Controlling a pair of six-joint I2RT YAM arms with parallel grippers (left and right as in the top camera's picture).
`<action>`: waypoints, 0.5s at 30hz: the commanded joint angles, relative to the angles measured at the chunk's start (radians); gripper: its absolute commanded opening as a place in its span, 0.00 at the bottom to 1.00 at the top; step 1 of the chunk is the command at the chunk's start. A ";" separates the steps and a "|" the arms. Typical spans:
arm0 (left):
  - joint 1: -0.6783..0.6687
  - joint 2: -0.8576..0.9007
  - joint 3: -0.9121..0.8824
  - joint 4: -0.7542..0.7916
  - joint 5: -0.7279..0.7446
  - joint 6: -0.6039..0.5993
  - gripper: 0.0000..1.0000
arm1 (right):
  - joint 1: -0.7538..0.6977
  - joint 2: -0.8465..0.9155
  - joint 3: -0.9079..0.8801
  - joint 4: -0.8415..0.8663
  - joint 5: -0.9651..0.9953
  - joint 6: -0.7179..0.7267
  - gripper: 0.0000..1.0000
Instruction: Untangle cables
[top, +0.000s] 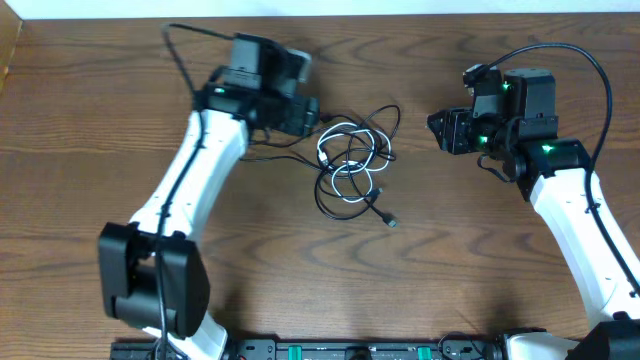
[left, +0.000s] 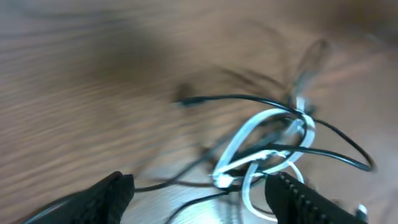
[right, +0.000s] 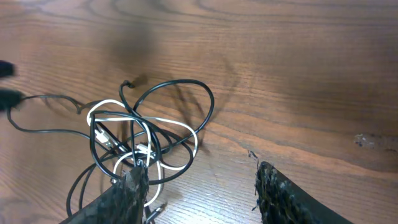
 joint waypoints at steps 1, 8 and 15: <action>-0.030 0.070 0.014 -0.012 0.028 0.084 0.70 | 0.004 0.003 0.021 0.001 -0.010 -0.005 0.53; -0.034 0.144 0.014 -0.010 0.078 0.146 0.65 | 0.005 0.003 0.021 -0.001 -0.010 -0.005 0.53; -0.034 0.219 0.014 0.031 0.119 0.162 0.65 | 0.005 0.003 0.021 -0.001 -0.010 -0.004 0.53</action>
